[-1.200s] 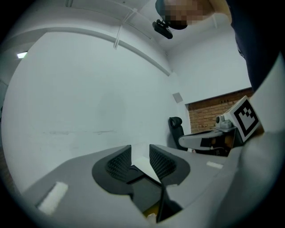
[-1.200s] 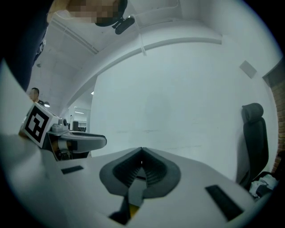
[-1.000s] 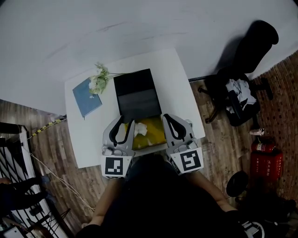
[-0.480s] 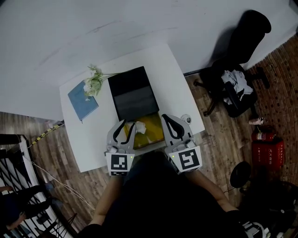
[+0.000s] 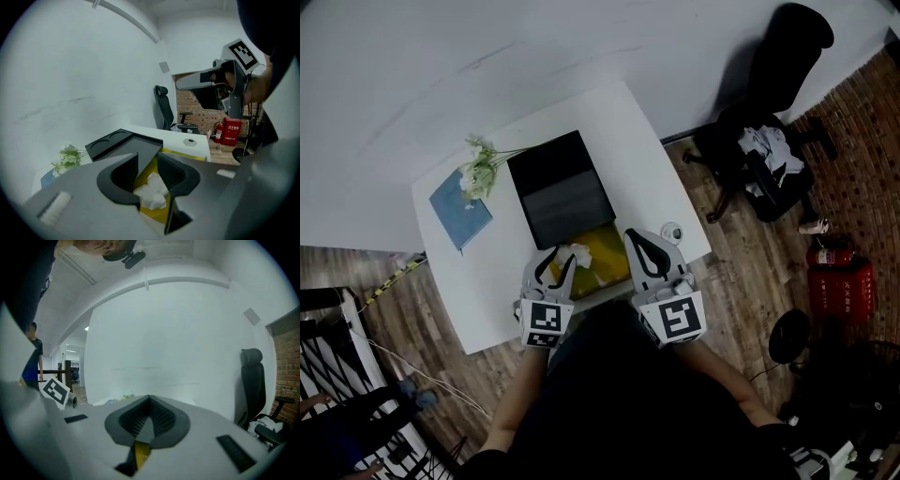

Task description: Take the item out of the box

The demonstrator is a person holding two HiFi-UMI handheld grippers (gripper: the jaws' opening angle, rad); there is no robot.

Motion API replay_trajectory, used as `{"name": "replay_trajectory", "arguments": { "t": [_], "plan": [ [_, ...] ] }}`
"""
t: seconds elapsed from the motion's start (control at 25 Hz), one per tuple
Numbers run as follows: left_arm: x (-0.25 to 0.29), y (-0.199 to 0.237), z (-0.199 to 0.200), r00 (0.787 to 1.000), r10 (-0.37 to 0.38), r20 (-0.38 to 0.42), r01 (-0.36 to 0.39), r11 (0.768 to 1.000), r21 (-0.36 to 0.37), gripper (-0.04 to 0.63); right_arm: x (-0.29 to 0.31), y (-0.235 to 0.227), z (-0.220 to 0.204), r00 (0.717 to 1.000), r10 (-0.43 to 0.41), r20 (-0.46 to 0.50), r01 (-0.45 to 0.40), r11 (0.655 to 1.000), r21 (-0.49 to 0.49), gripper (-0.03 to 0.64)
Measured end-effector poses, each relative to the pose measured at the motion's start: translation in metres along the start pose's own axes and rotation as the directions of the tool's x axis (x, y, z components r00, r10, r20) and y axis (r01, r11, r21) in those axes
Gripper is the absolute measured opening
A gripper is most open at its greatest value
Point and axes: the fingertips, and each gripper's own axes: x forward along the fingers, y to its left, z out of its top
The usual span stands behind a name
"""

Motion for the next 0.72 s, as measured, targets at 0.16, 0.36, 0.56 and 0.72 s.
{"name": "replay_trajectory", "arguments": {
  "t": [0.16,0.36,0.56,0.72],
  "plan": [
    [0.010,-0.009,-0.016,0.997,-0.047,-0.058,0.049,0.998,0.032,0.135,0.000,-0.006,-0.004,1.000,-0.022,-0.021,0.022,1.000,0.013,0.012],
    [0.022,-0.019,-0.042,0.975,-0.119,-0.190,0.128,0.991,0.039,0.146,0.001,-0.008,-0.010,0.999,-0.025,-0.023,0.026,0.999,0.026,0.012],
    [0.031,-0.028,-0.059,0.940,-0.173,-0.295,0.206,0.975,0.084,0.161,0.001,-0.013,-0.011,0.999,-0.040,-0.034,0.041,0.999,0.023,0.012],
    [0.038,-0.034,-0.067,0.914,-0.186,-0.360,0.253,0.956,0.149,0.175,-0.001,-0.019,-0.014,0.997,-0.064,-0.040,0.065,0.998,0.026,0.012]
  ]
}}
